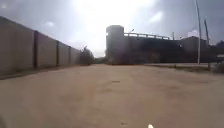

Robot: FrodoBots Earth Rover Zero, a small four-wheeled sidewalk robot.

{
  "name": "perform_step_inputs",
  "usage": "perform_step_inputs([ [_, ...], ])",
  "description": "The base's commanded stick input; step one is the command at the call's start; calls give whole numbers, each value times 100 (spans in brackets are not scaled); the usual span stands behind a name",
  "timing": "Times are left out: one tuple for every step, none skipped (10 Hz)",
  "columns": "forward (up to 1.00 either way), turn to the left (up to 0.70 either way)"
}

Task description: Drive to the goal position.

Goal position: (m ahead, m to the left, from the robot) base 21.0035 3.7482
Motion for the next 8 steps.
perform_step_inputs([
  [100,0],
  [100,0],
  [100,5],
  [100,13],
  [100,22],
  [100,24],
  [100,15],
  [100,7],
])
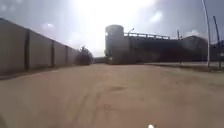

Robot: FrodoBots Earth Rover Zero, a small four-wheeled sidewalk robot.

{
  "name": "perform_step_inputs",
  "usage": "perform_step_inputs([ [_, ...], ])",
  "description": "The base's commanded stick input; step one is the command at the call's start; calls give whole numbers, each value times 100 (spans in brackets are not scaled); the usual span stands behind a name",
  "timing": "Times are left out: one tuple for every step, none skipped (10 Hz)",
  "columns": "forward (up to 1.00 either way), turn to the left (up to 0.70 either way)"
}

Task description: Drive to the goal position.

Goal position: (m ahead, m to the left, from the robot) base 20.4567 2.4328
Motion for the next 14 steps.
perform_step_inputs([
  [100,0],
  [100,0],
  [100,0],
  [100,27],
  [100,27],
  [100,27],
  [100,27],
  [100,0],
  [100,0],
  [100,0],
  [100,0],
  [100,0],
  [100,0],
  [100,0],
])
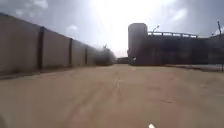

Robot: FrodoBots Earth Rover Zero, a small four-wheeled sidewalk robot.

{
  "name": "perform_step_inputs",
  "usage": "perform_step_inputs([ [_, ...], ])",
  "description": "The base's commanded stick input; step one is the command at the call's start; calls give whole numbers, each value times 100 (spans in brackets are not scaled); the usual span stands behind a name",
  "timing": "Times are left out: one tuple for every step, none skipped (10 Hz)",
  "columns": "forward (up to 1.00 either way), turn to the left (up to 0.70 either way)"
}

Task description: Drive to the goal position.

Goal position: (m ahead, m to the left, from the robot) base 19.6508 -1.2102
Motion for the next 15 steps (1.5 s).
perform_step_inputs([
  [100,0],
  [100,0],
  [100,0],
  [100,0],
  [100,0],
  [100,0],
  [100,0],
  [100,0],
  [100,0],
  [100,0],
  [100,0],
  [100,0],
  [100,0],
  [100,0],
  [100,0],
])
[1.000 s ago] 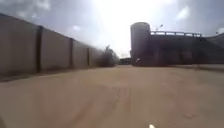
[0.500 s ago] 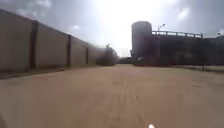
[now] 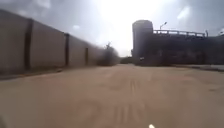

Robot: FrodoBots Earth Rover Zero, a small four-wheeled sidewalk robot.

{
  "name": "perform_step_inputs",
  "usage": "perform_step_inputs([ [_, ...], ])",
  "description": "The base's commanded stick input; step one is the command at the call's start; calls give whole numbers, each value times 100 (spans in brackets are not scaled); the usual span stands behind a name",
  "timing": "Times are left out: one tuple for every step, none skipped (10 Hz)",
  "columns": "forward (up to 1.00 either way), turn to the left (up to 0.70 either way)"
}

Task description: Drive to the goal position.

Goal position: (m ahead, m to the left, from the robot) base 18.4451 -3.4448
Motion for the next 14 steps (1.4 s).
perform_step_inputs([
  [100,0],
  [100,0],
  [100,0],
  [100,0],
  [100,0],
  [100,0],
  [100,0],
  [100,0],
  [100,0],
  [100,0],
  [100,0],
  [100,0],
  [100,-9],
  [100,-18],
])
